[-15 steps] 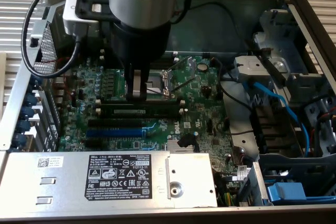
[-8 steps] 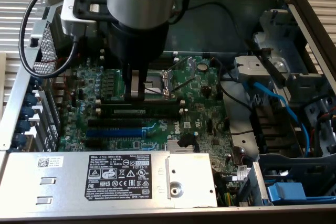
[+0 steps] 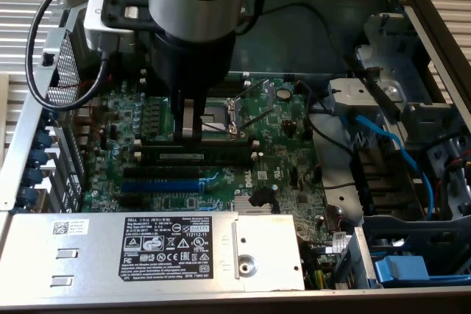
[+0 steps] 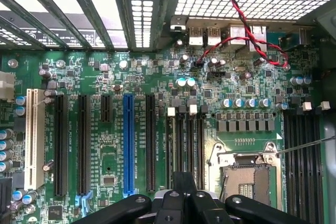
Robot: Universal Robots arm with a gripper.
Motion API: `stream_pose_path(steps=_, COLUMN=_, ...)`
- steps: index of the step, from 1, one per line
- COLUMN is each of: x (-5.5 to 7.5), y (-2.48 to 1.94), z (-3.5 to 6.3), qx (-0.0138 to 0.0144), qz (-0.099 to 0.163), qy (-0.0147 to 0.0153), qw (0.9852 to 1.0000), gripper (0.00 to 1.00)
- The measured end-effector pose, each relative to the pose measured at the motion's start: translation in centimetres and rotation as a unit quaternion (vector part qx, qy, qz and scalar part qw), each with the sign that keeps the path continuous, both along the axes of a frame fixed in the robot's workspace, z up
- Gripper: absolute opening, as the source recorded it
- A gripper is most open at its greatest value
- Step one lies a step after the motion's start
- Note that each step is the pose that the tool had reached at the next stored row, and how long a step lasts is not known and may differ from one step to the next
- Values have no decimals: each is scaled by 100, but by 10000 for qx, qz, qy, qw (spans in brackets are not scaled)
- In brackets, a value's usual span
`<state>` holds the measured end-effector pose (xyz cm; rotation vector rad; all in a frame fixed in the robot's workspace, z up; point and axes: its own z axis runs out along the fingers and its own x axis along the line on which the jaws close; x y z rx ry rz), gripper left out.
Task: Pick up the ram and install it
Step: 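Press down the ram until it locks into place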
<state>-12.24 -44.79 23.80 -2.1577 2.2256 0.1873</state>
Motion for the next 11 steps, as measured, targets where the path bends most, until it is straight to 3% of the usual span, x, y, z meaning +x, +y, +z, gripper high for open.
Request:
stream_pose_path(steps=7, x=0, y=-5, z=-8, qx=0, qz=0, qy=4, qw=10000, gripper=10)
stream_pose_path(steps=11, x=0, y=-5, z=-9, qx=1, qz=0, qy=31, qw=10000, gripper=10)
